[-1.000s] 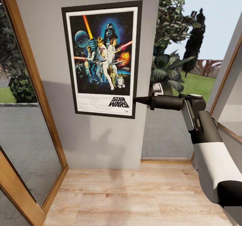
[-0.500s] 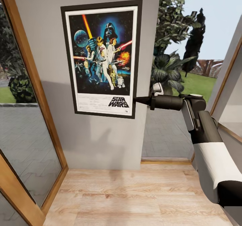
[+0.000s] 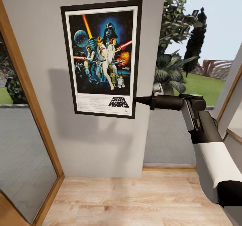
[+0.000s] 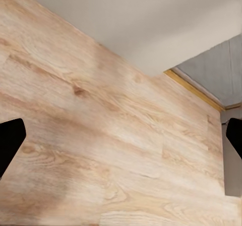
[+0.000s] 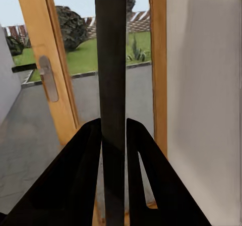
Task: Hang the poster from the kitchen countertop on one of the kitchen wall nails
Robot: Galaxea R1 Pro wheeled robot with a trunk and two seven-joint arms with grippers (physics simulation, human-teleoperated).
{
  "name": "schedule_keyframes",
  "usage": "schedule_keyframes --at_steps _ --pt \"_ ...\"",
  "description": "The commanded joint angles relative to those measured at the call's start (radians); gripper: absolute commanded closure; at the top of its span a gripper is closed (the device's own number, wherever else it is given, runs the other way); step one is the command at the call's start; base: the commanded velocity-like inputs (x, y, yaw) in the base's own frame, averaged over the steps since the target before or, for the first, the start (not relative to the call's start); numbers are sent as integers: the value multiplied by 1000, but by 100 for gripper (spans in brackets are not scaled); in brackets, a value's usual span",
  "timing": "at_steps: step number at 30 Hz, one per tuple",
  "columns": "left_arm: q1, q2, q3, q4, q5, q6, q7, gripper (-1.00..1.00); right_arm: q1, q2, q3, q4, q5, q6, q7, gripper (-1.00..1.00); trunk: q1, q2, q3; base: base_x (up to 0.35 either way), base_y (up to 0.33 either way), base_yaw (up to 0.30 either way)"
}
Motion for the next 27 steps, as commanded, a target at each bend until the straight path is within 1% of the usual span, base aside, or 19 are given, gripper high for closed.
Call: schedule_keyframes --at_steps 1,16,20,27 --pt "-1 0 -8 1 6 -7 -2 -100 -1 -1 2 0 -7 9 1 100 1 -2 -2 334 0 0" --pt "-1 1 -8 1 6 -7 -1 -100 -1 -1 2 0 -7 10 -1 100 1 -2 -2 329 0 0" --pt "-1 1 -8 1 6 -7 -2 -100 -1 -1 2 0 -7 11 -1 100 1 -2 -2 137 0 0" --pt "-1 1 -8 1 6 -7 -2 -100 -1 -1 2 -1 -7 10 0 100 1 -2 -2 27 0 0"
